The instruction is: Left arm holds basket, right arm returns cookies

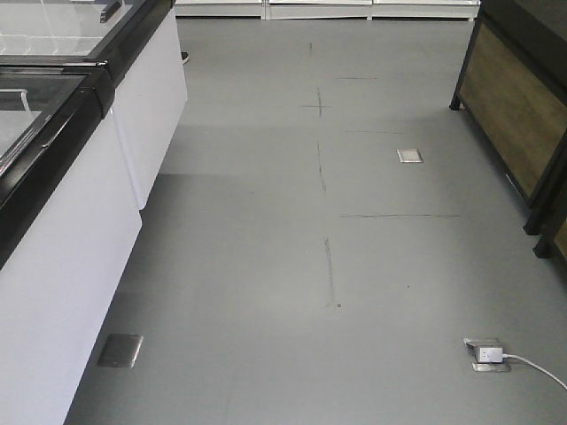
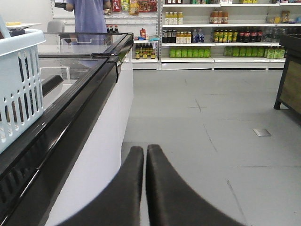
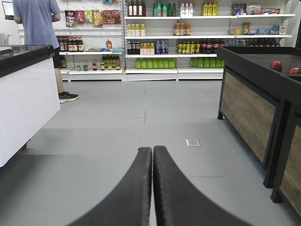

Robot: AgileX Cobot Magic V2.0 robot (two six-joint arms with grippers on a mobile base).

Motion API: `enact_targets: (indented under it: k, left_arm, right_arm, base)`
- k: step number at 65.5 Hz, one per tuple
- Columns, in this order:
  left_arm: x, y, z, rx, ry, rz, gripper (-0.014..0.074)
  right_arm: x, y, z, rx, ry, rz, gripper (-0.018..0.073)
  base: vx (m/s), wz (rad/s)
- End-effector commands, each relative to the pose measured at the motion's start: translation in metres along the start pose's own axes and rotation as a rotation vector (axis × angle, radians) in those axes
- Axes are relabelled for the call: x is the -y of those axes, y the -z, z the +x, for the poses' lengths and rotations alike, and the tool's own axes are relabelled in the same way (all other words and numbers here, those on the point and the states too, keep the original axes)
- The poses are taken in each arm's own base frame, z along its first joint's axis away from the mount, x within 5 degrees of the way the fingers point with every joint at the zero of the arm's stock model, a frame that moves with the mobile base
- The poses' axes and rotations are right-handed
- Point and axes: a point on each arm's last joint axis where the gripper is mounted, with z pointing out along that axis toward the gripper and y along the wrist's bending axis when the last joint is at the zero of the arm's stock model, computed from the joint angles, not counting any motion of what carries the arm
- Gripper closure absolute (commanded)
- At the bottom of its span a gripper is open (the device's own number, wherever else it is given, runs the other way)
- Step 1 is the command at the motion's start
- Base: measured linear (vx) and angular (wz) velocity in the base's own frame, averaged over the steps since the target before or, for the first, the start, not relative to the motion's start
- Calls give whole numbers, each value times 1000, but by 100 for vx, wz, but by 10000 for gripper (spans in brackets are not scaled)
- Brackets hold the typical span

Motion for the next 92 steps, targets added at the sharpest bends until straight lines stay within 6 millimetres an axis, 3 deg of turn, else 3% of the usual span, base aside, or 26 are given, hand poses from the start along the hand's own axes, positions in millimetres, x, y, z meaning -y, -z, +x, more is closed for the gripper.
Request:
enact_targets:
  k: [1,14,27,44,58,92]
  left_arm:
    - [2,4,-21,172,14,13,603]
    - [3,8,-37,249,27,21,603]
    - [6,16,-76,360,17,29,603]
    - [9,0,-120,161,17,12,603]
    - [9,-19,-118,-74,17,-7,603]
    - [9,-20,-112,-137,72,-10,579]
  right_arm:
    - [-1,1,-7,87,11,-5,567]
    - [-1,1,-7,87,11,-5,567]
    - [-1,1,-7,87,11,-5,567]
    - [-1,1,-7,87,11,-5,567]
    - [-1,1,-7,87,11,-5,567]
    - [-1,1,-7,87,11,-5,567]
  base:
    - [0,0]
    - [0,0]
    - [0,0]
    - [0,0]
    - [0,0]
    - [0,0]
